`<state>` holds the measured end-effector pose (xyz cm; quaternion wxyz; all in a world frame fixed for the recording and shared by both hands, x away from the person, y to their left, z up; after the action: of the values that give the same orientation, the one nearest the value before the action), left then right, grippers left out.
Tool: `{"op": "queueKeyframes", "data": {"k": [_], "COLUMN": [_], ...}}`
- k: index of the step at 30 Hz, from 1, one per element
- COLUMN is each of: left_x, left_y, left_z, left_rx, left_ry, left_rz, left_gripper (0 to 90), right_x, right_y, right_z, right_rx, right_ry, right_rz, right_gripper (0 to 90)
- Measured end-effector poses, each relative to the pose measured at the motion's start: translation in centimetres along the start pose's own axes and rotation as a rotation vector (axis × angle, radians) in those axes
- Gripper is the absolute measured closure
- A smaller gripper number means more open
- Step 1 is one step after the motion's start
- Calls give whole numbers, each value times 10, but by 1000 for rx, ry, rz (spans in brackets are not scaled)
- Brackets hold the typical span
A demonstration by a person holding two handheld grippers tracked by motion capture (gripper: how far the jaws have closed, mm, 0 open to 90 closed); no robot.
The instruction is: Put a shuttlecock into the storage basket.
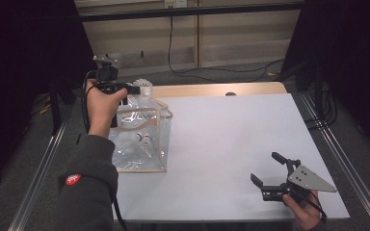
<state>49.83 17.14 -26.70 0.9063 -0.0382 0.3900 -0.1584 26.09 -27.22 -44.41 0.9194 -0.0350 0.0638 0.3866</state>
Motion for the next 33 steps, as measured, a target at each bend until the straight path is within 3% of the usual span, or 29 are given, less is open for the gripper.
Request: {"op": "queueKeyframes", "data": {"k": [33], "left_x": [1], "left_y": [25], "left_z": [2], "left_rx": [-38], "left_ry": [0], "left_rz": [59], "left_gripper": [899], "right_x": [0], "right_y": [0], "right_z": [0], "right_rx": [0], "right_ry": [2], "right_rz": [1], "right_gripper": [17]}}
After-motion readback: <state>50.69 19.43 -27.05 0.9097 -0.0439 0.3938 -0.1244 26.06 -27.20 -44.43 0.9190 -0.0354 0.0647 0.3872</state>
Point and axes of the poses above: each handheld gripper's, and its own axes: x roughly forward along the jaws, z roughly out of its top, y roughly to its left, the point moved 2 cm from there along x, roughly forward along the jaws, and after that the axes turned 12 degrees about z, right-handed, at the moved point
